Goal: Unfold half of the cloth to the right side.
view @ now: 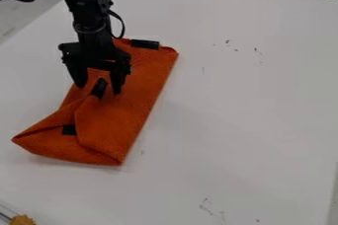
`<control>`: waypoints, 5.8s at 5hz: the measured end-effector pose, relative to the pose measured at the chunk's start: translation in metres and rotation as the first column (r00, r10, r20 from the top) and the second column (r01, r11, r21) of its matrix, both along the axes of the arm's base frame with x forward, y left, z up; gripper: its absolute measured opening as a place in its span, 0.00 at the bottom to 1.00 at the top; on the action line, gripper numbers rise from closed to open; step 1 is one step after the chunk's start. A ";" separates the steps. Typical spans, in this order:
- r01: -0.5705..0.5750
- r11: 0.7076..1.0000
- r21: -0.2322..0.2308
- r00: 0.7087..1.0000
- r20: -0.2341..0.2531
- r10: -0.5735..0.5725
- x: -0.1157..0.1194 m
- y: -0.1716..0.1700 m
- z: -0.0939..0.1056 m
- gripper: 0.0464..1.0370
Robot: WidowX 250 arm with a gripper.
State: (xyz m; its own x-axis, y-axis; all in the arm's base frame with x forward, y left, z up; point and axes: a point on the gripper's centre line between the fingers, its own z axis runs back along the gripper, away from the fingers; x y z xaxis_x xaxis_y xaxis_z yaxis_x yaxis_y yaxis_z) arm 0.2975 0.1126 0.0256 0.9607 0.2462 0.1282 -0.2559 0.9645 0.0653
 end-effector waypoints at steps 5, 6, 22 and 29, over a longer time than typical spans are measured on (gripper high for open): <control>0.037 0.999 0.008 0.999 -0.033 -0.037 0.006 -0.014 0.002 0.05; 0.030 0.999 -0.014 1.000 -0.002 -0.030 0.014 -0.037 0.012 0.04; 0.042 0.999 -0.002 0.998 0.044 -0.042 0.025 -0.075 0.009 0.62; 0.161 0.984 -0.081 0.983 0.097 -0.153 0.046 -0.175 0.018 0.03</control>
State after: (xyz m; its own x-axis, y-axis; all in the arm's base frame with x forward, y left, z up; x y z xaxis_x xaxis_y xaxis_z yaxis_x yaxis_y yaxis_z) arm 0.3437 -0.0622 0.0439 0.9738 0.1074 0.2002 -0.1017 0.9941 -0.0385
